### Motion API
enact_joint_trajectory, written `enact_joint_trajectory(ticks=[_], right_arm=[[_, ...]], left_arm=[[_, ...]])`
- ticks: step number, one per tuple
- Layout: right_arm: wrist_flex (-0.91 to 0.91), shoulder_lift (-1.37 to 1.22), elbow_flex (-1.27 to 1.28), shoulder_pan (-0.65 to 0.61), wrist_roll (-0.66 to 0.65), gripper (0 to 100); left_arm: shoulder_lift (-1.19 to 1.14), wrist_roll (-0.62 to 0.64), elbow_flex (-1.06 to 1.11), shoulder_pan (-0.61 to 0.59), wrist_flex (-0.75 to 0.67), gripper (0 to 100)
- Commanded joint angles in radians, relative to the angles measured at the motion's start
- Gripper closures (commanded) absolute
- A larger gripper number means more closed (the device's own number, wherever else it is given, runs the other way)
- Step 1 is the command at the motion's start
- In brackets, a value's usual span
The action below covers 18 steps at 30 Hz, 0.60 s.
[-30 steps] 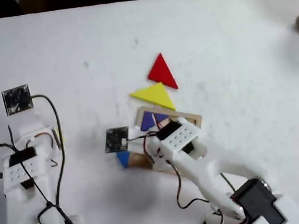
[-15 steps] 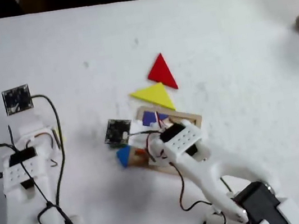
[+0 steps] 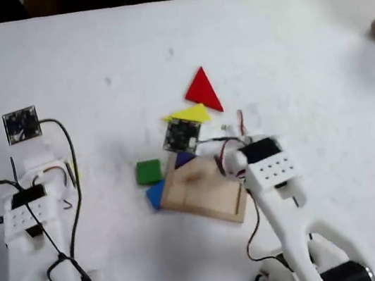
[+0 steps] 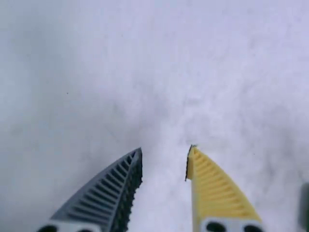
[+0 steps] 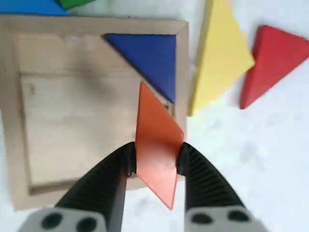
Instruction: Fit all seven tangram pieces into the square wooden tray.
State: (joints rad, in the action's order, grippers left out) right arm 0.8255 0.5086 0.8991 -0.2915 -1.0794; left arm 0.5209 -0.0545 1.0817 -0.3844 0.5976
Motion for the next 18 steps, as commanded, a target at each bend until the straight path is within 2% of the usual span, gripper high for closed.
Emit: enact_joint_trajectory(ticks=[1,5,9,12,18], right_arm=[[-0.021,0.048,-0.035,0.041,-0.132,98.1],[-0.199,0.018,0.066,0.054,-0.233,98.1],[-0.423,-0.036,0.199,0.045,-0.252,97.8],[-0.479,-0.065,0.249,0.044,-0.258,97.1],[-0.478,-0.091,0.308,0.053,-0.253,78.6]], left_arm=[[-0.001,0.002,-0.048,0.008,-0.023,82],[-0.001,0.002,-0.048,0.008,-0.023,82],[-0.001,0.002,-0.038,0.010,-0.025,82],[-0.001,0.002,-0.038,0.010,-0.025,82],[-0.001,0.002,-0.038,0.010,-0.025,82]])
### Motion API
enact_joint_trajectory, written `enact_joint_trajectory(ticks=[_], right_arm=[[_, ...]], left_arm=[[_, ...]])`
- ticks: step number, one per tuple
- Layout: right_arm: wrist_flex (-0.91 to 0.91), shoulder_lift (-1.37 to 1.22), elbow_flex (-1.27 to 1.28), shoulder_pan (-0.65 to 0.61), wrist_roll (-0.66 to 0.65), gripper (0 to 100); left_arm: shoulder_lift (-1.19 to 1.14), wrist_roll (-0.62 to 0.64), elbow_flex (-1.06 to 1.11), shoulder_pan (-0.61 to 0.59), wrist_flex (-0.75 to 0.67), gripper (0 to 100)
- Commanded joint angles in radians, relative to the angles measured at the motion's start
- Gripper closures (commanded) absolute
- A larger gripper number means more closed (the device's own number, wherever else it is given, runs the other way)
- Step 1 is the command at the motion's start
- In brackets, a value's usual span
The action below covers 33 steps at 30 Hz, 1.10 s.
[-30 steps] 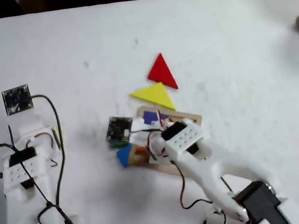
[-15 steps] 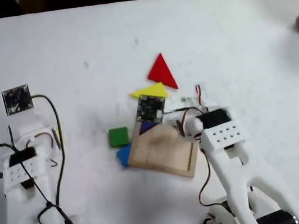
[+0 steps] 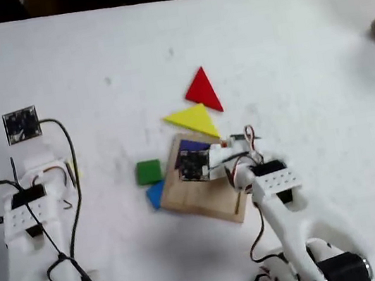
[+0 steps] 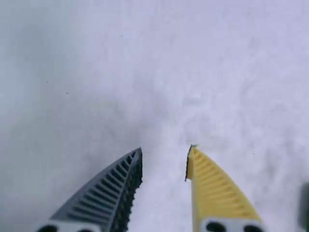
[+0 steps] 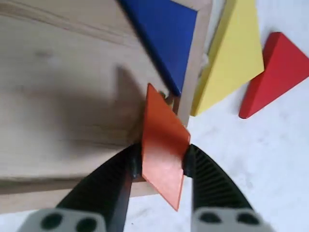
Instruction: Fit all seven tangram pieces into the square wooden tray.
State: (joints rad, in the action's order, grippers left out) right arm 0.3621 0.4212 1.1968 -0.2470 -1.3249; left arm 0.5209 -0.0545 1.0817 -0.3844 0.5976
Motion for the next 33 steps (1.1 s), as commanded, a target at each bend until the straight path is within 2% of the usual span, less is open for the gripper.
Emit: enact_joint_trajectory(ticks=[1,5,8,11,15,17,19,22,33], right_arm=[[-0.015,-0.002,0.012,0.008,-0.008,76.1],[-0.012,0.033,0.012,0.008,-0.008,74.0],[0.073,0.122,0.006,0.004,-0.008,73.8],[0.294,0.251,-0.055,-0.001,-0.011,73.8],[0.722,0.380,-0.233,-0.038,-0.003,74.0],[0.846,0.398,-0.319,-0.053,0.028,74.0],[0.865,0.389,-0.379,-0.047,0.086,74.0],[0.863,0.306,-0.436,-0.022,0.101,74.0],[0.792,-0.314,-0.767,0.076,0.110,74.0]], left_arm=[[-0.001,0.002,-0.038,0.010,-0.025,82],[-0.001,0.002,-0.038,0.010,-0.025,82],[-0.001,0.002,-0.038,0.010,-0.025,82],[-0.001,0.002,-0.038,0.010,-0.025,82],[-0.001,0.000,-0.038,0.010,-0.026,82],[-0.001,0.000,-0.038,0.010,-0.026,82],[-0.001,0.000,-0.038,0.010,-0.026,82],[-0.001,0.000,-0.038,0.010,-0.026,82],[-0.001,0.000,-0.035,0.010,-0.026,82]])
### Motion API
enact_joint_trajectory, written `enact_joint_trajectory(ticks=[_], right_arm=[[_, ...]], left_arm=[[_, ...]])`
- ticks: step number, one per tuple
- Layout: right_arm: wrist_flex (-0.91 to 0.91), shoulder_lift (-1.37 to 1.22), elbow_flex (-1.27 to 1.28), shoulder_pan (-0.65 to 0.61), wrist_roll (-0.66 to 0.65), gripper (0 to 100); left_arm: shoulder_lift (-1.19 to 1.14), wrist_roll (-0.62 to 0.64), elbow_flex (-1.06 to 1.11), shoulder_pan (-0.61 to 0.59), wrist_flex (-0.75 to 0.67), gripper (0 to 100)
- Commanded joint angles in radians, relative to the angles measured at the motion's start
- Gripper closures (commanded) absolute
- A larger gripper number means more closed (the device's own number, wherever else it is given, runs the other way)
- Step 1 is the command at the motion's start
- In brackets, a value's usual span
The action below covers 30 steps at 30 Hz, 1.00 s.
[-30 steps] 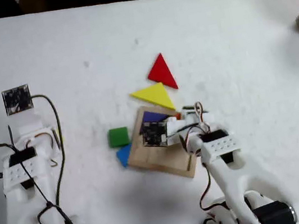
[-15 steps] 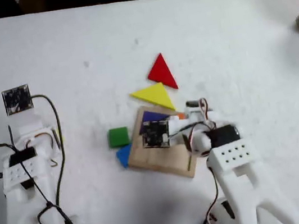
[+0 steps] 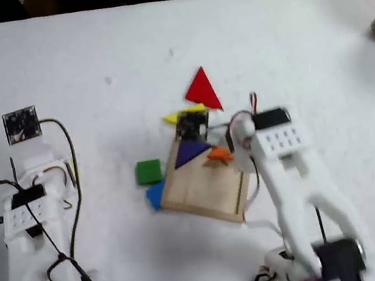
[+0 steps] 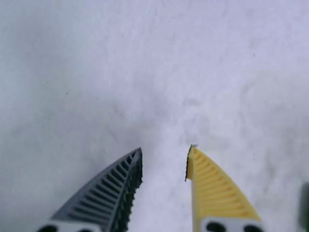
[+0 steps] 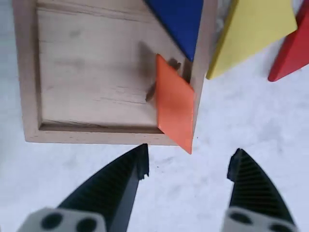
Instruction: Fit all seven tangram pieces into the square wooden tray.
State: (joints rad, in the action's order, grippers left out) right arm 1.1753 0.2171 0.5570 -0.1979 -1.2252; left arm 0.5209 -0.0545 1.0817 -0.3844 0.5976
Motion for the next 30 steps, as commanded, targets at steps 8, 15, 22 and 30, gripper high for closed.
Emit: enact_joint_trajectory(ticks=[8,15,22,30], right_arm=[[-0.027,-0.282,-0.219,0.018,0.009,74.0],[-0.027,-0.294,-0.212,0.001,0.009,74.1],[-0.024,-0.283,-0.235,0.002,0.009,74.1],[-0.054,-0.389,-0.241,0.008,0.002,76.8]], left_arm=[[-0.001,0.000,-0.035,0.019,-0.026,82],[-0.002,-0.048,-0.032,0.033,-0.044,82],[-0.002,-0.049,-0.031,0.035,-0.044,82],[-0.002,-0.051,-0.031,0.036,-0.044,82]])
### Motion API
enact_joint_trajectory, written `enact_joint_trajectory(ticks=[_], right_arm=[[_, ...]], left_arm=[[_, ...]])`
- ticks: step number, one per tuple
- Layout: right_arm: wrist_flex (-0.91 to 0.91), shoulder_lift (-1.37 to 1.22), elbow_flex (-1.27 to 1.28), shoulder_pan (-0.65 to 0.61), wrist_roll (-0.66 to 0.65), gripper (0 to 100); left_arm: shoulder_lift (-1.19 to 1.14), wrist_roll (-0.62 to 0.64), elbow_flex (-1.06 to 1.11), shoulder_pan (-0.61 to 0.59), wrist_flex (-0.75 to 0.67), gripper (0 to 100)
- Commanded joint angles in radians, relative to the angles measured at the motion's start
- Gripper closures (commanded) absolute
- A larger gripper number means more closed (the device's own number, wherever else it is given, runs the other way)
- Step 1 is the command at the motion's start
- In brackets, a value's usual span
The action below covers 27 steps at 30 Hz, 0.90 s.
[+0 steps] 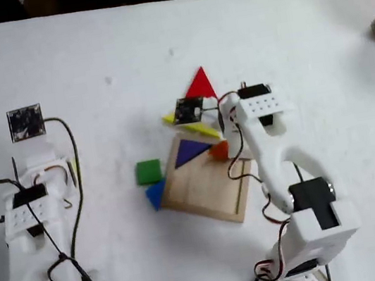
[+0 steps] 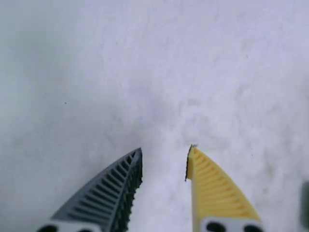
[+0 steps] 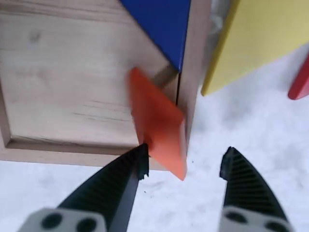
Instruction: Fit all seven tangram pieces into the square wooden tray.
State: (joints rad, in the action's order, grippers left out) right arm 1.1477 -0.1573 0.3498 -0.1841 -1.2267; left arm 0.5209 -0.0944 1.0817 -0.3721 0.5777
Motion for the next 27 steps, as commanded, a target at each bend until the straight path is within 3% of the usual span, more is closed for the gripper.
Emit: enact_joint_trajectory(ticks=[1,12,27], right_arm=[[-0.027,-0.019,-0.028,-0.008,0.003,76.8],[-0.013,-0.010,-0.032,-0.013,0.003,76.9],[0.130,0.298,0.091,-0.025,0.038,76.9]], left_arm=[[-0.002,-0.011,-0.031,0.024,-0.025,82],[-0.002,-0.012,-0.031,0.024,-0.025,82],[-0.002,-0.012,-0.031,0.024,-0.026,82]])
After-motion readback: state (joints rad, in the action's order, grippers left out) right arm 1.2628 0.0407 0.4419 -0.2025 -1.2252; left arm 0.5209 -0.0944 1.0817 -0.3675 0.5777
